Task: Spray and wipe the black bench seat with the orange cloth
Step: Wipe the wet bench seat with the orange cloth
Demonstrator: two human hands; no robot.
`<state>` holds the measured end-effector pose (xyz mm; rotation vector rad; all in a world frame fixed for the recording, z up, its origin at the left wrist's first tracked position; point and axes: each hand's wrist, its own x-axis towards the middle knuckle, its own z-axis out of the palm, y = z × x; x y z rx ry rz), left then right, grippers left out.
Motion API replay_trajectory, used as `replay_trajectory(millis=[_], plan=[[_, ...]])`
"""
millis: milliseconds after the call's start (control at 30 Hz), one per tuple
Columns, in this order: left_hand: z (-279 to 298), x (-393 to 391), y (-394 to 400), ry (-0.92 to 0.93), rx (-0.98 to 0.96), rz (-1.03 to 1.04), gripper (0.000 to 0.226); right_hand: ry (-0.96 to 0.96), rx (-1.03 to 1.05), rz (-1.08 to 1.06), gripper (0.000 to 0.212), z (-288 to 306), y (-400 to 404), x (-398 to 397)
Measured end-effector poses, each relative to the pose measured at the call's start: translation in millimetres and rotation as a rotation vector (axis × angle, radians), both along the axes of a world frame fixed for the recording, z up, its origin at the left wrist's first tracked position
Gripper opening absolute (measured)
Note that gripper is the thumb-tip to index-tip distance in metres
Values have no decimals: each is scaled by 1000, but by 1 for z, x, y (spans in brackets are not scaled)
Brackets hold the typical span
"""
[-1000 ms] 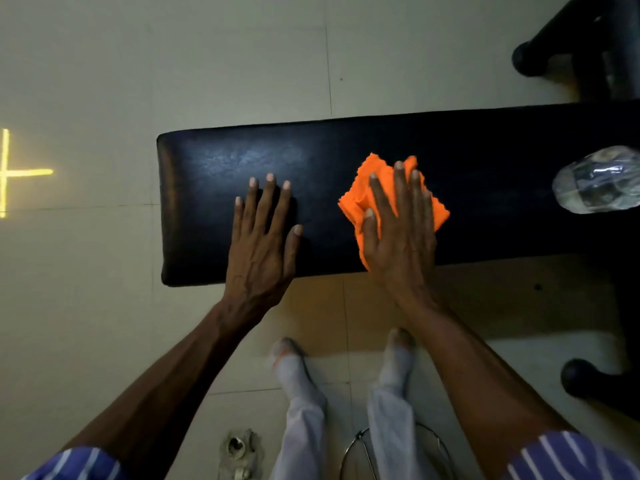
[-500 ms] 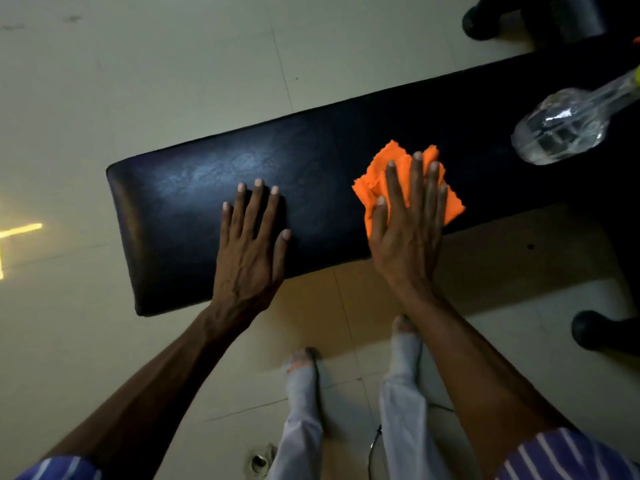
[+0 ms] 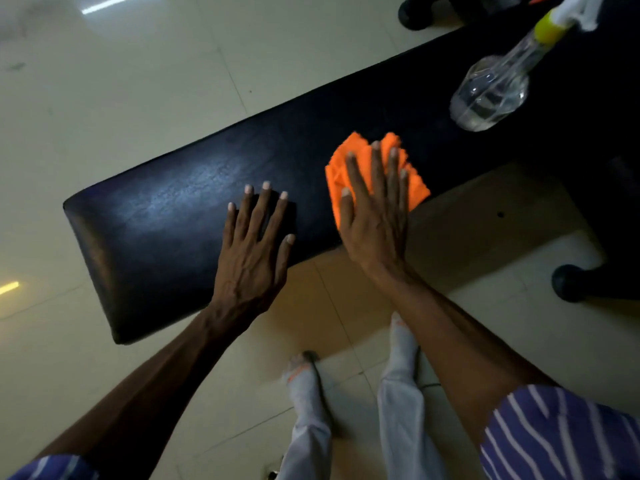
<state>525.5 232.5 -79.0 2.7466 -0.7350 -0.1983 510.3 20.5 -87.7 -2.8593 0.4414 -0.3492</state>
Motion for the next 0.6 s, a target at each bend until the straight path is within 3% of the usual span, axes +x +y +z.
replay_trajectory(millis=[100,167,267,300,433,600], plan=[[3,7,-17,11,5,-47,61,58,-68,305,54,-4,-24,-18],[4,12,-27,14,0,-78,62,41,-41,206,53,-1,-54,-9],[5,17,-36,8,11,-104,62,33,62,-171,53,7,-59,10],[5,19,-38,6,10,-106,61,40,36,-156,53,8,-52,12],[7,27,-50,16,1,-91,60,104,-48,257,55,8,-75,-4],[5,42,-73,9,0,-83,60,160,7,175,57,19,-105,44]])
